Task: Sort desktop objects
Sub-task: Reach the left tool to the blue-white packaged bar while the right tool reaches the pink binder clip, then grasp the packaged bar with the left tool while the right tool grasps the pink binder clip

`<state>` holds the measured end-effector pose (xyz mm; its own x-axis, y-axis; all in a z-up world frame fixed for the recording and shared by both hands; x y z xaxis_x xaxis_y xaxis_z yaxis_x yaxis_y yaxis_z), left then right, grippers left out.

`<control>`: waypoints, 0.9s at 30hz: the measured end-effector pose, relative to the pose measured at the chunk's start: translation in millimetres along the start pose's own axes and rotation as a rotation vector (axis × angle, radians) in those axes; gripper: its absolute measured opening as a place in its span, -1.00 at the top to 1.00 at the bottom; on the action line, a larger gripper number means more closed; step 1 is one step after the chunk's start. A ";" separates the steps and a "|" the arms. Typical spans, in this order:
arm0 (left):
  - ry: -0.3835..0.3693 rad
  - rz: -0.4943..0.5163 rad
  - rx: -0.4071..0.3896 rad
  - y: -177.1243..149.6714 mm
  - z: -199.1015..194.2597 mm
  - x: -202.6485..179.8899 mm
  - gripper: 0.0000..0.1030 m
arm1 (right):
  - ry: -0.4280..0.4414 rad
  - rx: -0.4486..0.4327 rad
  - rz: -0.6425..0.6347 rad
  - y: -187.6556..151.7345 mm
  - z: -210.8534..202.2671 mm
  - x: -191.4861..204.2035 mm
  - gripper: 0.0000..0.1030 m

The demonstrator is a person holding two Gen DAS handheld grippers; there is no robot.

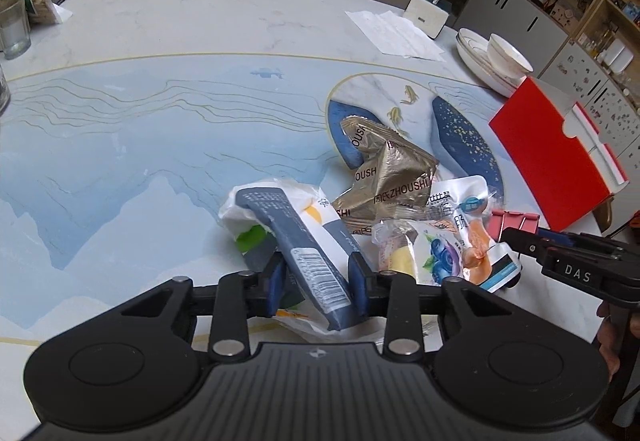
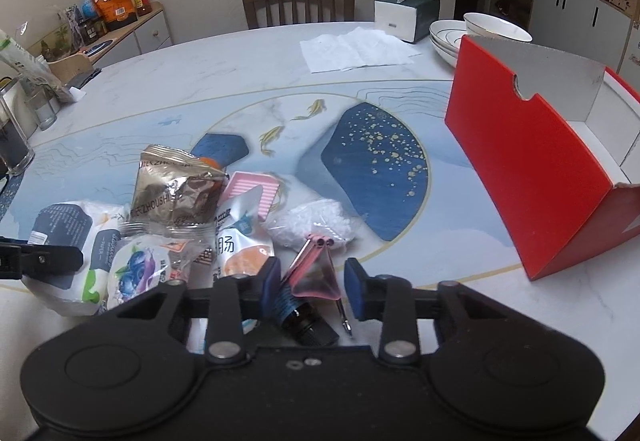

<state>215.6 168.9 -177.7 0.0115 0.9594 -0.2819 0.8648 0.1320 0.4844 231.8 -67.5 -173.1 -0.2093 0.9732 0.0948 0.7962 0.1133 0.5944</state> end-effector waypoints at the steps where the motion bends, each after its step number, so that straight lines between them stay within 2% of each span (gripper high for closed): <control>1: -0.002 -0.001 -0.001 0.0 -0.2 0.4 0.47 | -0.001 -0.001 0.000 0.3 -0.3 -0.1 0.44; 5: -0.009 -0.006 -0.010 0.7 -1.1 1.7 0.64 | -0.008 -0.011 0.008 0.8 -3.3 -1.6 0.49; 10: -0.010 -0.009 -0.025 2.2 -5.8 0.3 0.74 | -0.004 -0.018 -0.001 2.6 -8.8 -2.9 0.56; 17: 0.000 -0.021 -0.055 5.7 -14.7 -8.6 0.76 | 0.016 -0.023 -0.014 4.7 -18.0 -12.9 0.57; 27: 0.054 -0.065 -0.133 12.9 -41.6 -32.6 0.76 | 0.127 -0.046 -0.062 19.9 -43.2 -33.5 0.57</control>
<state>205.5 149.7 -127.7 -0.0720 0.9593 -0.2732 0.7889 0.2224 0.5729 230.2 -106.5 -130.0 -0.3293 0.9314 0.1554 0.7531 0.1598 0.6382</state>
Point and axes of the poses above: each gripper's, at about its wrist camera, not at the fingertips, and z roughly the way its jaws point, x to its left, y to its top, the point moved 8 cm from there along z, roughly the way its jaws point, and after that the axes turned 3 degrees about x, right-handed, at the moved point
